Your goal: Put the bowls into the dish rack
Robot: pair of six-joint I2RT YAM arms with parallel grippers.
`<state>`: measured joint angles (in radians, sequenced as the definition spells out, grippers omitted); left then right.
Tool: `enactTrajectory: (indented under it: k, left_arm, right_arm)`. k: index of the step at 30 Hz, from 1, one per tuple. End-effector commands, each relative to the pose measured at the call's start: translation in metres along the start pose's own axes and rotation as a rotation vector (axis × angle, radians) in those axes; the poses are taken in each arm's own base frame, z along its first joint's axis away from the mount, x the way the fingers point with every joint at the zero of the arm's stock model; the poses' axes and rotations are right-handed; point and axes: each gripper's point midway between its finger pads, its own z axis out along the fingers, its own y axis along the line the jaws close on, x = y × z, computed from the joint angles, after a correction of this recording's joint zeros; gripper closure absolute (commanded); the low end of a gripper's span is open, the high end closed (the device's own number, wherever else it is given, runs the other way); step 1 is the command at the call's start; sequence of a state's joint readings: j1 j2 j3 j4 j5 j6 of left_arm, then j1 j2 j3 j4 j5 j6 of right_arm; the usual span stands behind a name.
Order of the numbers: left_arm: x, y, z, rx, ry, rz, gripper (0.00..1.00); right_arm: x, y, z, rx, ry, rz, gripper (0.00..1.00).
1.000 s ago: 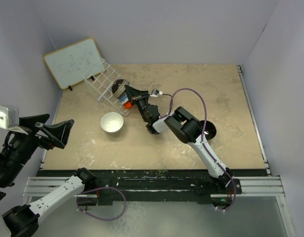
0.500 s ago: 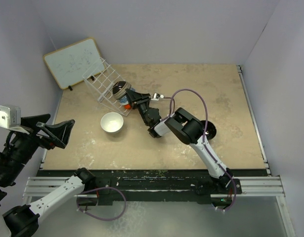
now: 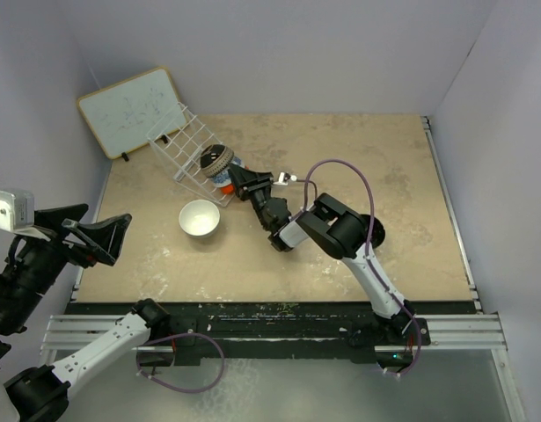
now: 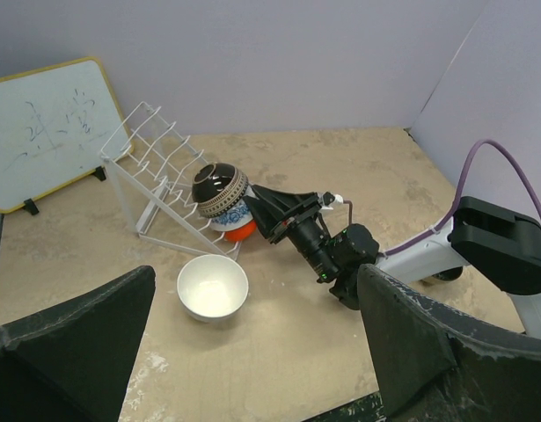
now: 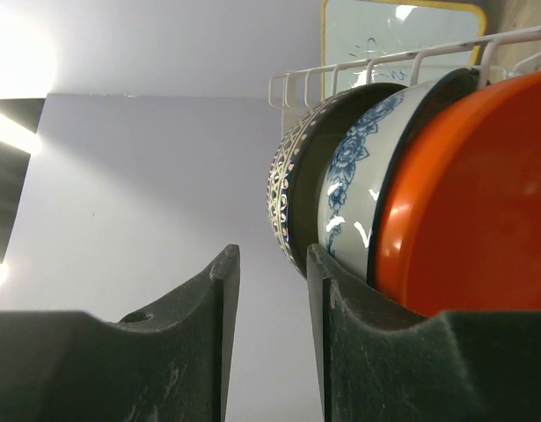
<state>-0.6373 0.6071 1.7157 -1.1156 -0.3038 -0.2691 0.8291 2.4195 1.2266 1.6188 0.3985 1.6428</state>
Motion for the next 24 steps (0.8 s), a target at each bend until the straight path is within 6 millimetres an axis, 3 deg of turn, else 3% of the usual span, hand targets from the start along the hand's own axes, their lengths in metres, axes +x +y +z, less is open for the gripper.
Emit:
enactTrajectory:
  k: [1, 6, 11, 18, 24]
  left_arm:
    - [-0.011, 0.0, 0.0, 0.0, -0.049, -0.02, 0.01]
    - [-0.009, 0.001, -0.001, -0.005, -0.051, -0.027, 0.01]
    - [-0.007, 0.001, 0.001, -0.005, -0.047, -0.035, 0.01]
    - [-0.005, 0.0, 0.003, -0.005, -0.044, -0.034, 0.01]
    - [-0.005, -0.002, 0.003, 0.004, -0.045, -0.041, 0.01]
  right_arm:
    - [-0.009, 0.104, -0.016, -0.31, -0.028, 0.133, 0.6]
    - [-0.01, 0.106, -0.025, -0.288, -0.019, 0.114, 0.59]
    - [-0.008, 0.138, -0.036, -0.322, 0.001, 0.032, 0.57]
    - [-0.014, 0.171, -0.066, -0.282, 0.028, -0.114, 0.51]
    - [-0.015, 0.166, -0.08, -0.064, 0.109, -0.329, 0.48]
